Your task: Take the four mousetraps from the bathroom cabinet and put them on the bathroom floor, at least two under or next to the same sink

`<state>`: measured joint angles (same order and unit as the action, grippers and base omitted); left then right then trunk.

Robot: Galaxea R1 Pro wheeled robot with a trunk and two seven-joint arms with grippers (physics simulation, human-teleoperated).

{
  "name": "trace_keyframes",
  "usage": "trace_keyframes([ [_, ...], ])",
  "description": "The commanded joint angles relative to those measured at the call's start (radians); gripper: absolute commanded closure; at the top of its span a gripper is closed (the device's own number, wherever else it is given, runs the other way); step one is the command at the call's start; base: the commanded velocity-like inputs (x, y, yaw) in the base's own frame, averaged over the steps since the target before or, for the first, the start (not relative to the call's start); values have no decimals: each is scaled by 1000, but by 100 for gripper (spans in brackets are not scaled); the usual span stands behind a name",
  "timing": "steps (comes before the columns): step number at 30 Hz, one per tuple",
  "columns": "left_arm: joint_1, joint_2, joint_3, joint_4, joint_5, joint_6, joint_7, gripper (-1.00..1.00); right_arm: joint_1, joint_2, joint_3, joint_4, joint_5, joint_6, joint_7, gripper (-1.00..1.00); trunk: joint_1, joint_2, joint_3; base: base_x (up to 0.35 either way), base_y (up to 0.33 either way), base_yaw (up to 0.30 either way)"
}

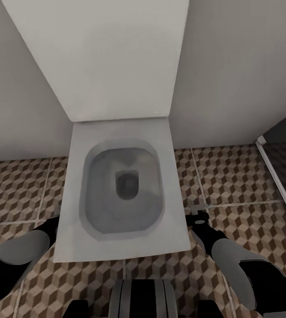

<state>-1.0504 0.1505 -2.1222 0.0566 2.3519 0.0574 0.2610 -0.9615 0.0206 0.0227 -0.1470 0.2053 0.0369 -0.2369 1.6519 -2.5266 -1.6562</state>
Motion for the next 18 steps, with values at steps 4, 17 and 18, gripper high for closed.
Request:
trace_keyframes([
  [4, 0, 0, -8, 0, 4, 6, 0, 100, 0, 1, 2, 0, 5, 3, -2, 100, 0, 0, -7, 0, 0, 0],
  [17, 0, 0, -8, 0, 4, 6, 1, 100, 0, 1, 2, 0, 5, 3, -2, 100, 0, 0, -27, 0, 0, 0],
  [18, 0, 0, -8, 0, 4, 6, 1, 100, 0, 1, 2, 0, 5, 3, -2, 100, 0, 0, -29, 0, 0, 0],
])
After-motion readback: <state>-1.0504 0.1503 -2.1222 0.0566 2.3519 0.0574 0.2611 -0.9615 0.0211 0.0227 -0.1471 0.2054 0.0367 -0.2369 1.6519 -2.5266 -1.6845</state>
